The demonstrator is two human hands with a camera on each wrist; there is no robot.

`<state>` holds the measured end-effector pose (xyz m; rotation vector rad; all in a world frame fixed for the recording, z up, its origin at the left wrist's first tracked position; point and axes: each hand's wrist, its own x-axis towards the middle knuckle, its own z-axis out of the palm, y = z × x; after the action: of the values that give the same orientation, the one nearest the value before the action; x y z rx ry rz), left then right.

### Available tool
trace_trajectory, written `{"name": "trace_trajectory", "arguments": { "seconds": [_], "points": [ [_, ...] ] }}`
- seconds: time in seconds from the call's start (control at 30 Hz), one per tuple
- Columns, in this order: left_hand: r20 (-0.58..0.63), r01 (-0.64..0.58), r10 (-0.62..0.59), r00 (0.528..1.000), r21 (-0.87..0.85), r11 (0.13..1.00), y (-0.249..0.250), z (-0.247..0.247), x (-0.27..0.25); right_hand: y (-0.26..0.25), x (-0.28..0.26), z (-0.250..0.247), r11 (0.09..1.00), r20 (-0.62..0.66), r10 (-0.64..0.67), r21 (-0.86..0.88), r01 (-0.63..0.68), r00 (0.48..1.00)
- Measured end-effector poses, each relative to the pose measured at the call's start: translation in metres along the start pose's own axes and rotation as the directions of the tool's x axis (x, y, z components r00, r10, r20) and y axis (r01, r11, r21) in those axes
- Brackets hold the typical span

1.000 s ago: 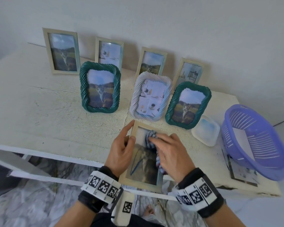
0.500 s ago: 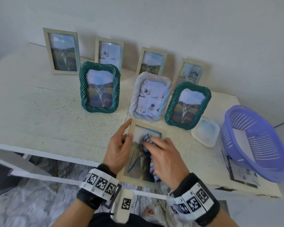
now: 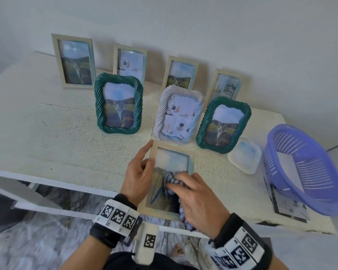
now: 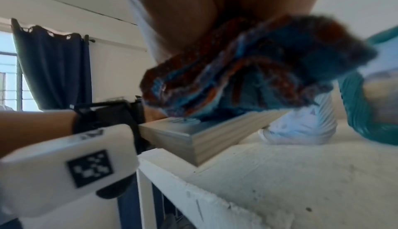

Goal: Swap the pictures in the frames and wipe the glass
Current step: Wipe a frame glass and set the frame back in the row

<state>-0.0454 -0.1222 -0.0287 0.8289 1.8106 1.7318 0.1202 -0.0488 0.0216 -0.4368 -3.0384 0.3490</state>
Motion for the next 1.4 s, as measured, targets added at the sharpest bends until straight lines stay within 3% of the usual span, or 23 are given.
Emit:
{"name": "trace_trajectory", "arguments": {
  "seconds": [0.07, 0.23, 0.3, 0.4, 0.47, 0.67, 0.87, 1.03, 1.2, 1.4],
  "points": [
    [-0.004, -0.005, 0.005, 1.0, -0.001, 1.0, -0.001, 0.0, -0.003, 0.008, 0.0, 0.0, 0.999, 0.074, -0.015, -0.04, 0.018, 0.997],
    [-0.005, -0.003, 0.002, 1.0, -0.025, 1.0, -0.001, 0.002, -0.002, 0.021, 0.024, -0.011, 0.986, 0.03, 0.126, -0.109, -0.123, 0.992],
    [-0.009, 0.008, -0.009, 1.0, -0.037, 0.999, -0.001, 0.002, 0.0, 0.011, 0.017, -0.008, 0.992, 0.024, 0.096, -0.09, -0.094, 0.995],
    [-0.019, 0.021, -0.022, 1.0, -0.058, 0.998, -0.002, -0.003, 0.001, -0.007, -0.004, 0.002, 0.997, 0.037, 0.031, 0.075, -0.033, 0.999],
    [-0.018, 0.014, -0.015, 1.0, -0.033, 0.999, -0.002, -0.005, 0.0, -0.004, -0.006, 0.005, 0.998, 0.054, -0.008, 0.059, 0.005, 0.998],
    [-0.01, 0.016, -0.017, 1.0, -0.032, 0.999, 0.002, 0.001, 0.002, 0.009, 0.028, -0.006, 0.987, -0.057, 0.156, -0.015, -0.157, 0.986],
    [-0.006, 0.012, -0.012, 1.0, -0.016, 1.0, -0.002, -0.001, 0.0, -0.007, 0.014, 0.0, 0.999, 0.018, -0.025, 0.029, 0.024, 1.0],
    [0.003, 0.022, -0.022, 1.0, -0.029, 0.999, -0.003, 0.004, 0.001, 0.005, 0.032, -0.007, 0.994, -0.091, 0.064, -0.083, -0.071, 0.994],
    [0.022, 0.009, -0.008, 1.0, -0.047, 0.999, -0.003, 0.0, 0.002, -0.015, 0.017, -0.001, 0.993, -0.021, -0.116, 0.018, 0.117, 0.993],
    [0.035, 0.012, -0.01, 0.999, -0.054, 0.998, -0.007, 0.005, 0.002, 0.013, 0.036, -0.003, 0.993, -0.026, 0.107, -0.04, -0.108, 0.994]
  ]
}}
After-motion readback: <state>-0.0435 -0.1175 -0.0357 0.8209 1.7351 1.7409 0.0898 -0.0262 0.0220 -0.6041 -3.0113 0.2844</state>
